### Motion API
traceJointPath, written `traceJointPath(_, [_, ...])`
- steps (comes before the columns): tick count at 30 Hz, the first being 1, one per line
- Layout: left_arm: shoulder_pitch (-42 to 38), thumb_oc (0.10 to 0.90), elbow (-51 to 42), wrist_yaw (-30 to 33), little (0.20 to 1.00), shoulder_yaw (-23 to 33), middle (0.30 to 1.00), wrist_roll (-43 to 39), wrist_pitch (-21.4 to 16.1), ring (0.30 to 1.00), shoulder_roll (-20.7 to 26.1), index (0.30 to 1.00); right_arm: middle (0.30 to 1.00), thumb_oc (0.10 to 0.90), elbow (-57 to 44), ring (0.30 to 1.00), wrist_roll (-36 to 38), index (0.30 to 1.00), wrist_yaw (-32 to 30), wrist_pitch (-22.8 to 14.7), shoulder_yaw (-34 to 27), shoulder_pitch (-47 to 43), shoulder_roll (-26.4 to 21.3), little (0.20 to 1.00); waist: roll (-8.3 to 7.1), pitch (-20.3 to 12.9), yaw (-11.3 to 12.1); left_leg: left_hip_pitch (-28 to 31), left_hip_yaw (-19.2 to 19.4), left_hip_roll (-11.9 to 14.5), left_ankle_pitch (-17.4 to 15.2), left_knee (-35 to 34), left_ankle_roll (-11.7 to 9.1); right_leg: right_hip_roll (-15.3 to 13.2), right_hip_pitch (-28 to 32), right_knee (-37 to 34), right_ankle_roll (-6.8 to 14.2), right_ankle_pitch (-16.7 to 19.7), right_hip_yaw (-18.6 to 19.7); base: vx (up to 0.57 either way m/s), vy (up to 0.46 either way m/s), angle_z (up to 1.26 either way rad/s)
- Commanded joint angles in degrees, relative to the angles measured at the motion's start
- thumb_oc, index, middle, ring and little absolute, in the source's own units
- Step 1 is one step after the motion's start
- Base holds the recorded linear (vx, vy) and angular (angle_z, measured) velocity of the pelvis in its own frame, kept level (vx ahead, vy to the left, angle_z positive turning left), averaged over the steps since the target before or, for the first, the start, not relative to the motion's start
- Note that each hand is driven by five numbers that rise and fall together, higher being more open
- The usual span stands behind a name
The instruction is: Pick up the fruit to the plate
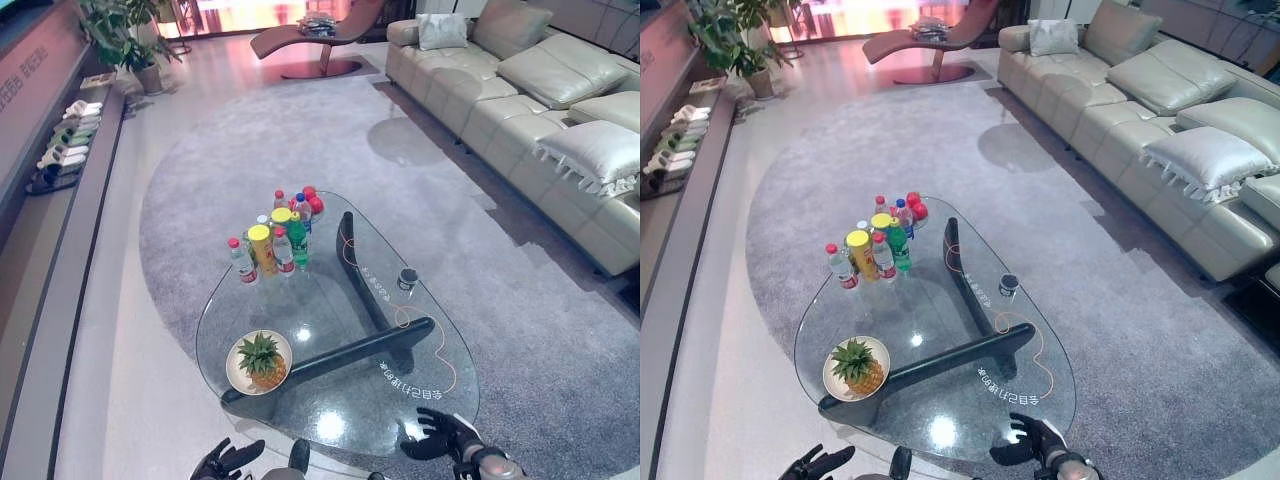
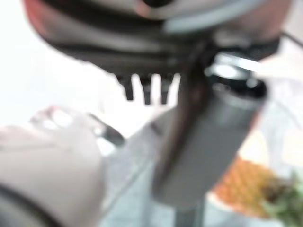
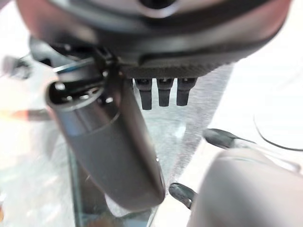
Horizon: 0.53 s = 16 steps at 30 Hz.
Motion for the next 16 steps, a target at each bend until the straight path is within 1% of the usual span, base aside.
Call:
traceJointPath(1, [-4.9, 0.8, 4.0, -0.1, 0.9, 1.9, 0.9, 3.3, -0.6, 0.9, 1.2, 0.9, 0.9, 0.8, 2.4, 0.9, 4.0, 0.9, -1.2, -3.5, -2.4, -3.8, 1.4, 0.9, -2.7, -0.5, 0.1, 5.3, 6.4, -3.9, -6.3, 0.2, 1.4, -0.7, -2.9, -1.8, 3.6, 4.0, 0.8, 0.01, 0.004, -0.12])
traceJointPath(5, [-5.9, 0.8, 5.3, 0.2, 0.9, 1.4, 0.9, 4.5, 0.3, 0.9, 1.1, 0.9, 0.9, 0.8, 6.6, 0.9, 4.3, 0.9, -0.6, -2.7, -2.7, -4.3, 2.2, 0.9, -2.47, -1.2, -0.3, 5.6, 6.8, -3.7, -6.5, 0.2, 1.5, -0.6, -2.8, -1.8, 3.5, 4.0, 1.3, 0.0, 0.009, -0.17])
traceJointPath(7, [-6.3, 0.8, 6.3, -0.5, 0.9, 1.4, 0.9, 3.8, 1.0, 0.9, 0.8, 0.9, 0.9, 0.8, 9.5, 0.9, 4.0, 0.9, -0.7, -2.9, -3.3, -4.4, 2.8, 0.9, -2.25, -1.5, -0.4, 5.7, 7.0, -3.7, -6.7, 0.2, 1.6, -0.6, -2.8, -1.8, 3.5, 3.9, 1.5, 0.0, 0.014, -0.13])
traceJointPath(10, [-6.6, 0.8, 7.4, 0.1, 0.9, 1.9, 0.9, 2.9, 1.4, 0.9, 0.7, 0.9, 0.9, 0.8, 12.8, 0.9, 3.9, 0.9, -0.2, -3.1, -3.9, -4.9, 3.4, 0.9, -2.12, -1.7, -0.4, 5.8, 7.1, -3.6, -6.8, 0.2, 1.7, -0.7, -2.7, -1.8, 3.4, 3.9, 1.6, 0.0, 0.011, -0.03])
traceJointPath(16, [-7.0, 0.8, 8.4, -0.3, 0.9, 2.3, 0.9, 2.9, 1.6, 0.9, 0.7, 0.9, 0.9, 0.8, 15.3, 0.9, 5.7, 0.9, 1.1, -2.2, -4.9, -5.0, 4.2, 0.9, -1.94, -2.0, -0.4, 6.0, 6.9, -3.6, -7.0, 0.2, 1.8, -0.7, -2.5, -1.8, 3.3, 3.7, 1.6, 0.0, 0.0, 0.0])
